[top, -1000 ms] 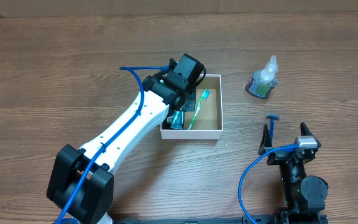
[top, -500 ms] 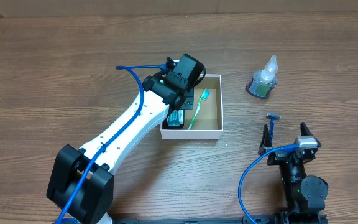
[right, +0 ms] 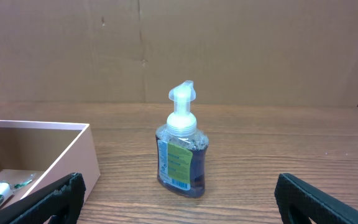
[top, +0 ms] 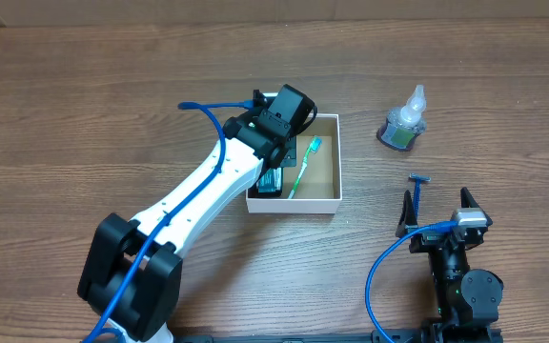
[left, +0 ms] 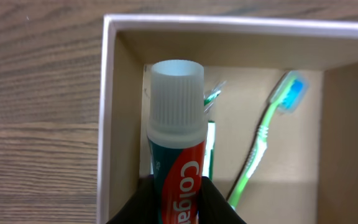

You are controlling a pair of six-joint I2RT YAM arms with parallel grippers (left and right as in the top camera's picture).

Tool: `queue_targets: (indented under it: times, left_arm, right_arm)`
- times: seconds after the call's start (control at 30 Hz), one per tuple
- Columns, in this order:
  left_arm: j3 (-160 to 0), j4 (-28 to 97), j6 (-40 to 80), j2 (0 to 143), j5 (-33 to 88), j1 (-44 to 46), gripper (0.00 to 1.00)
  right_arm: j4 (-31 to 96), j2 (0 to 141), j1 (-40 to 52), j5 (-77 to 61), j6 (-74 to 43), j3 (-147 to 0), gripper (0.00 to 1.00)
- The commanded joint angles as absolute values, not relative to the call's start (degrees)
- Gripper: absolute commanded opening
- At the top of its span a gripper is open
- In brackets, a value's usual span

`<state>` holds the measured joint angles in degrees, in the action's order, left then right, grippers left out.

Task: Pack container
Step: 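Carry the toothpaste tube over the box and lower it inside, then open left gripper and withdraw it from the box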

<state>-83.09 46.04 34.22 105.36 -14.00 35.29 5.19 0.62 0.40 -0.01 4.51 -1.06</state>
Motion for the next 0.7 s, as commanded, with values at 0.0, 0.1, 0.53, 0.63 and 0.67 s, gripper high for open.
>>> queue_targets:
  times: [0.0,0.1,0.53,0.63,0.67]
  left_arm:
    - [-82.32,46.24,35.18,107.26,-15.16,35.55,0.21]
    - [-82.32,46.35,35.16,107.53,-15.31,35.48,0.21]
    - [-85.36,46.85,35.0,104.25,-14.96,35.27,0.54]
    - [-88.12,47.92,34.7,101.21,-15.03,35.27,0.57]
    - [-89.1,48.47,34.68,100.16,-15.27,35.24,0.58]
  right_arm:
    - [4.84,0.19,0.21,-0.14,4.56,-0.45,1.0]
    - [4.84,0.19,0.21,-0.14,4.56,-0.45,1.0]
    - [4.84,0.19,0.21,-0.14,4.56,-0.45,1.0]
    - [4.84,0.19,0.21,-0.14,4.56,-0.45,1.0]
    - [4.84,0.19,0.21,-0.14,4.56,-0.45,1.0]
